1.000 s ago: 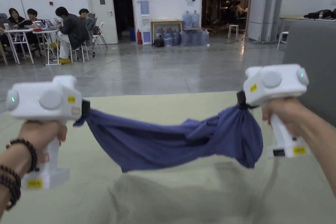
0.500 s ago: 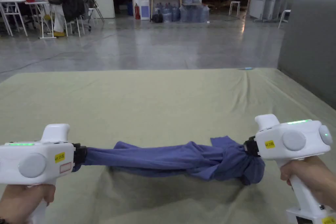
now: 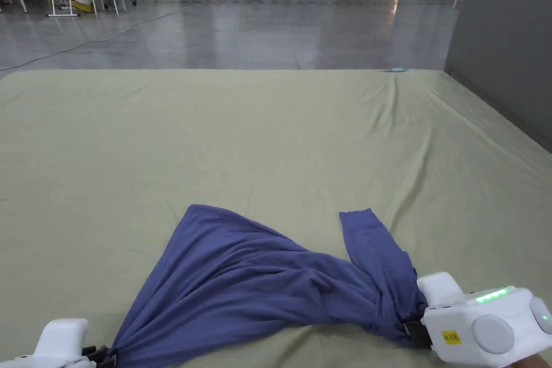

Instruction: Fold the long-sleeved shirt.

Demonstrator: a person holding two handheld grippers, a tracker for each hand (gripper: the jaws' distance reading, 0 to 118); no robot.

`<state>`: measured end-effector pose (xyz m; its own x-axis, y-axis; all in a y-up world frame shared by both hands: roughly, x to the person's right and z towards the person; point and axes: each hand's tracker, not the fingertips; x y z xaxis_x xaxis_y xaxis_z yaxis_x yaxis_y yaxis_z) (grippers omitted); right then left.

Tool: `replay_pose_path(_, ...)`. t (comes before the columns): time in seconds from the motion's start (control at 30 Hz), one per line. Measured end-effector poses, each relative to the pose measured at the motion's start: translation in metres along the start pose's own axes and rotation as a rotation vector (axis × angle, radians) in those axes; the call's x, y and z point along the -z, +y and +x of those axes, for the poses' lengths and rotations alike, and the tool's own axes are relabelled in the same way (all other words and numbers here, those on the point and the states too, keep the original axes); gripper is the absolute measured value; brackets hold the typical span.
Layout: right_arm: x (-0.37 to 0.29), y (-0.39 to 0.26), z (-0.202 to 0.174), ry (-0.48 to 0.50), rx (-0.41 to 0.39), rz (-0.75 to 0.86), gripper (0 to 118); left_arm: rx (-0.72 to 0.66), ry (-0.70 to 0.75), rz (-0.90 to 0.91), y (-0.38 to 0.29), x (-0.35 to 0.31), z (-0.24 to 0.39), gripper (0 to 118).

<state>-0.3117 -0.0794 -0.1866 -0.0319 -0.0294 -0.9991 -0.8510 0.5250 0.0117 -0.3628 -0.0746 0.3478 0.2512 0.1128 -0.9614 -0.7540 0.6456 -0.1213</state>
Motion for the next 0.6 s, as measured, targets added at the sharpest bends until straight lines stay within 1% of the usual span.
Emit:
replay_pose_path(0.03, -0.008, 0.003, 0.004, 0.027, 0.039, 0.023, 36, -0.014, -0.005, 0.033, 0.004, -0.005, -0.002, 8)
replay_pose_path(0.07, -0.019, 0.007, 0.007, 0.022, 0.052, 0.042, 66, -0.039, -0.022, 0.072, 0.009, -0.011, -0.004, 34)
replay_pose_path(0.1, -0.030, 0.009, 0.008, 0.019, 0.066, 0.068, 98, -0.045, -0.041, 0.094, 0.012, -0.020, 0.002, 92)
replay_pose_path(0.13, -0.044, 0.011, 0.010, 0.015, 0.077, 0.104, 102, -0.050, -0.036, 0.092, 0.018, -0.027, 0.001, 118)
replay_pose_path(0.2, -0.081, 0.011, 0.010, 0.003, 0.083, 0.193, 101, -0.052, -0.040, 0.094, 0.026, -0.041, 0.000, 117)
replay_pose_path(0.23, -0.097, 0.009, 0.012, -0.004, 0.098, 0.215, 99, -0.061, -0.068, 0.155, 0.031, -0.054, 0.002, 117)
replay_pose_path(0.3, -0.123, 0.002, 0.012, 0.001, 0.160, 0.238, 95, -0.054, -0.060, 0.134, 0.034, -0.067, 0.005, 115)
replay_pose_path(0.33, -0.133, -0.004, 0.014, 0.021, 0.186, 0.256, 76, -0.052, -0.060, 0.133, 0.033, -0.072, 0.007, 107)
replay_pose_path(0.37, -0.137, -0.009, 0.015, 0.022, 0.193, 0.260, 39, -0.037, -0.058, 0.152, 0.019, -0.064, 0.000, 82)
replay_pose_path(0.4, -0.137, -0.013, 0.015, 0.014, 0.204, 0.253, 0, -0.022, -0.044, 0.162, 0.016, -0.062, 0.000, 16)
replay_pose_path(0.43, -0.136, -0.016, 0.016, 0.006, 0.216, 0.247, 0, 0.001, -0.005, 0.124, 0.013, -0.055, 0.000, 0)
replay_pose_path(0.47, -0.134, -0.019, 0.018, 0.011, 0.204, 0.226, 0, 0.011, 0.006, 0.097, 0.008, -0.050, -0.001, 0)
replay_pose_path(0.5, -0.132, -0.021, 0.019, 0.021, 0.193, 0.207, 0, 0.027, -0.016, 0.094, 0.015, -0.075, 0.027, 0)
replay_pose_path(0.6, -0.131, -0.029, 0.014, 0.023, 0.187, 0.190, 0, 0.014, -0.023, 0.113, 0.011, -0.077, 0.039, 0)
